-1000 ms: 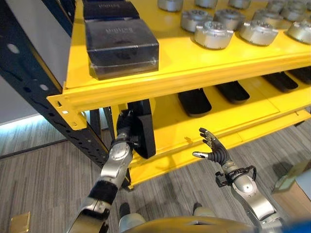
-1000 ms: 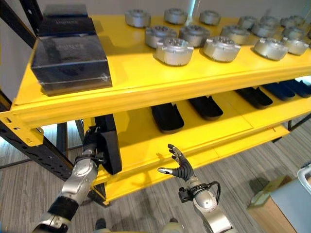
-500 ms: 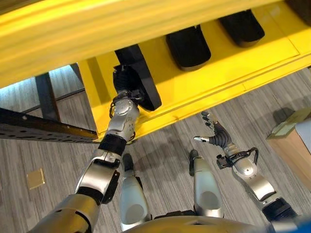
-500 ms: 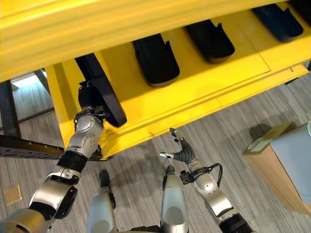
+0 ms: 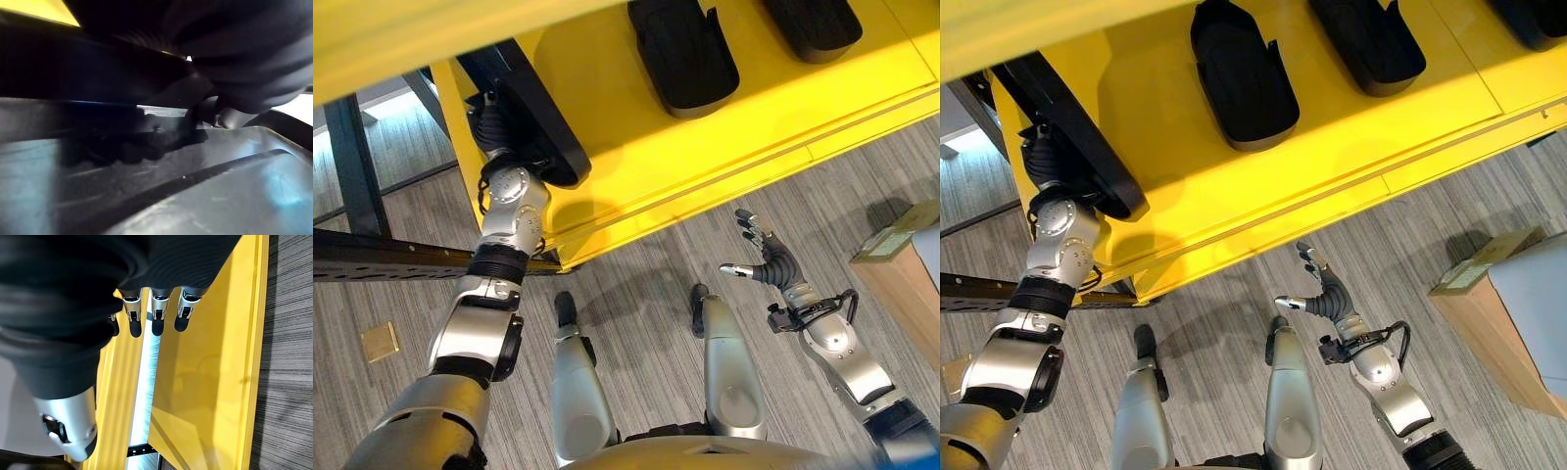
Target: Move parts from the plastic box to the shelf.
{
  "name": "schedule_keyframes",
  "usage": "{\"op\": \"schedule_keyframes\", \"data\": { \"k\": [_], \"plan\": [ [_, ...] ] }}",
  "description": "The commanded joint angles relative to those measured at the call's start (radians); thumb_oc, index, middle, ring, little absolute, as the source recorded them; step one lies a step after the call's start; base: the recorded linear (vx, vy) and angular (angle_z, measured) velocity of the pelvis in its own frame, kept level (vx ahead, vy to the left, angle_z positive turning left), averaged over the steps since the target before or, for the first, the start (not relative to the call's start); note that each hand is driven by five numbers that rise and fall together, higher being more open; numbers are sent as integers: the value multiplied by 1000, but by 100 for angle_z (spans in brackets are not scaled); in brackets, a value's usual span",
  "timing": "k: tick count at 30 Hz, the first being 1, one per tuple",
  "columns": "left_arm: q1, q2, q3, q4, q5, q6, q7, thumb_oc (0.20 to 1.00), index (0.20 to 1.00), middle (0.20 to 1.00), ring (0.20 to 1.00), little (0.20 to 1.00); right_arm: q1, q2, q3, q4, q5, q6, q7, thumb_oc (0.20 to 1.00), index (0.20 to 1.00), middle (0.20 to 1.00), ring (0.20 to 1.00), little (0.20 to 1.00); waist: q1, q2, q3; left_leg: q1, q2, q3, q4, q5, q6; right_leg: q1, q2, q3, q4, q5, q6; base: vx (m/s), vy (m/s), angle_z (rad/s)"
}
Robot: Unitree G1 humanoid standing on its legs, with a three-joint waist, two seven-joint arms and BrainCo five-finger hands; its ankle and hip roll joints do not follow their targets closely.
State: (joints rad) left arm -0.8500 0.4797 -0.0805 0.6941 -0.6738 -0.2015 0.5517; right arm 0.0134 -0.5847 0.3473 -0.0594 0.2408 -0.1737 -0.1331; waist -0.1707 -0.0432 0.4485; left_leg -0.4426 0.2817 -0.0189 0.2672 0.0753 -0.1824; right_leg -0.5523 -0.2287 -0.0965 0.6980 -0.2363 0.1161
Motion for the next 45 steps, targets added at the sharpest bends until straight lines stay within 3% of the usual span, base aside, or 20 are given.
{"op": "schedule_keyframes", "data": {
  "k": [1, 6, 11, 14, 27, 45],
  "plan": [
    [-75, 87, -30, 37, 63, -17, -7, 200, 200, 200, 200, 200, 8, 37, -15, -33, -15, -57, 4, 1000, 1000, 1000, 1000, 1000, -5, -39, -51, -52, 26, -1, 90, -32, -21, 9, -10, 35, -123, 151, 30, 0, 0, 0],
    [-91, 127, -29, 105, 43, -9, -20, 200, 200, 200, 200, 200, 10, 36, -17, -24, -6, -65, 0, 1000, 1000, 1000, 1000, 1000, -1, -41, -49, -89, 23, -13, 99, -28, -20, -14, -13, 27, -112, 146, 30, 10, -2, 7],
    [-137, 173, -70, 207, 91, 38, -39, 200, 200, 200, 200, 200, 14, 34, -7, -21, 14, -76, 9, 1000, 1000, 1000, 1000, 1000, 5, -51, -40, -106, 18, -20, 100, -28, -15, -21, -13, 20, -113, 147, 31, 11, -4, 4],
    [-194, 205, -84, 357, 101, 89, -64, 200, 200, 200, 200, 200, 24, 37, 9, -5, 33, -77, 15, 1000, 1000, 1000, 1000, 1000, 5, -64, -31, -113, 16, -21, 101, -29, -12, -25, -14, 19, -120, 150, 35, 6, -1, 1],
    [-217, 133, -55, 393, 25, 98, -58, 200, 200, 200, 200, 200, 60, 20, 9, -35, 47, -74, 22, 1000, 1000, 1000, 1000, 1000, 1, -80, -18, -128, 15, -28, 111, -36, -11, -31, -9, 28, -124, 146, 32, 5, -1, 1],
    [-179, 20, -58, 352, 10, 100, -49, 200, 200, 200, 200, 200, 63, 18, 13, -33, 41, -56, 12, 1000, 1000, 1000, 1000, 1000, 3, -76, -7, -130, 12, -28, 126, -42, -10, -42, -3, 45, -108, 143, 27, 0, 0, 0]
  ]
}}
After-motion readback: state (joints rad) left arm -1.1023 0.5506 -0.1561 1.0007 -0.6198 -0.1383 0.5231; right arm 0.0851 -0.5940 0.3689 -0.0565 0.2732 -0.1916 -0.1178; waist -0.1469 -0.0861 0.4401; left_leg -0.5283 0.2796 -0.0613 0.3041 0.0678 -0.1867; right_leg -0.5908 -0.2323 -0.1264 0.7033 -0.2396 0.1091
